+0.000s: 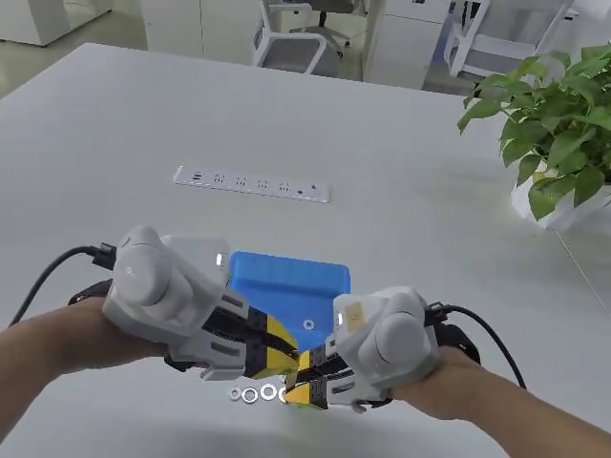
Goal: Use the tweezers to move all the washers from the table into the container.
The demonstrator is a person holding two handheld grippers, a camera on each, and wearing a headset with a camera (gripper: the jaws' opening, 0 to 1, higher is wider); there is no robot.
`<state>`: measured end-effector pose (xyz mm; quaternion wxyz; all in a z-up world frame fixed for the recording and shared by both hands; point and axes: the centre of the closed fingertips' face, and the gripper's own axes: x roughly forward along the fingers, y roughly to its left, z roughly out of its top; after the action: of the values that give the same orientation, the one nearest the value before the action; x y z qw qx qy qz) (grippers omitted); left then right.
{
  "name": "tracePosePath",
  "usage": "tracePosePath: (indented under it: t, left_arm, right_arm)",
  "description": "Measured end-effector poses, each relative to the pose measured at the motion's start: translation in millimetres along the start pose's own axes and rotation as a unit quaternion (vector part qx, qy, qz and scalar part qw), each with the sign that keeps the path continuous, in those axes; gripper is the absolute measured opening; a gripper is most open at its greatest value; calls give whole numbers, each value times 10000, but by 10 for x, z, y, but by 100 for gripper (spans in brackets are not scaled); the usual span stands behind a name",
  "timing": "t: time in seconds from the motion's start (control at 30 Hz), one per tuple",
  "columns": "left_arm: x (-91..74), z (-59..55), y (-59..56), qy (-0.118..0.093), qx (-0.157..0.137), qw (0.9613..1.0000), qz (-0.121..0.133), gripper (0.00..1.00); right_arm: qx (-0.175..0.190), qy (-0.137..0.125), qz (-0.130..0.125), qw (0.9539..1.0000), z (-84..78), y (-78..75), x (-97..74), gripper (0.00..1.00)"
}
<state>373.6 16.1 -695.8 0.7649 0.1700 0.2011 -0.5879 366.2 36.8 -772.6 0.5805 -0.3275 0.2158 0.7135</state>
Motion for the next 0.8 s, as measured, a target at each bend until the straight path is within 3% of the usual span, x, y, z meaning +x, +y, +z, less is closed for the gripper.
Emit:
tracePosePath:
  t: [0.13,0.33,0.43,0.8]
  left_arm:
    - [-26,-18,16,41,-5,10000,51,18]
    - [-91,-100,-27,159,-354,9992,9,28]
    - [-134,-127,-45,172,-356,9992,27,30]
    - [-321,-213,-24,136,-661,9973,293,45]
  right_arm:
    - [4,-4,-22,10000,4,-7,-25,9]
    - [-11,-48,-85,10000,52,-12,-98,9]
    - [-43,-46,-98,9999,72,-13,-127,9]
    - [-64,-91,-192,9998,198,-71,-253,9]
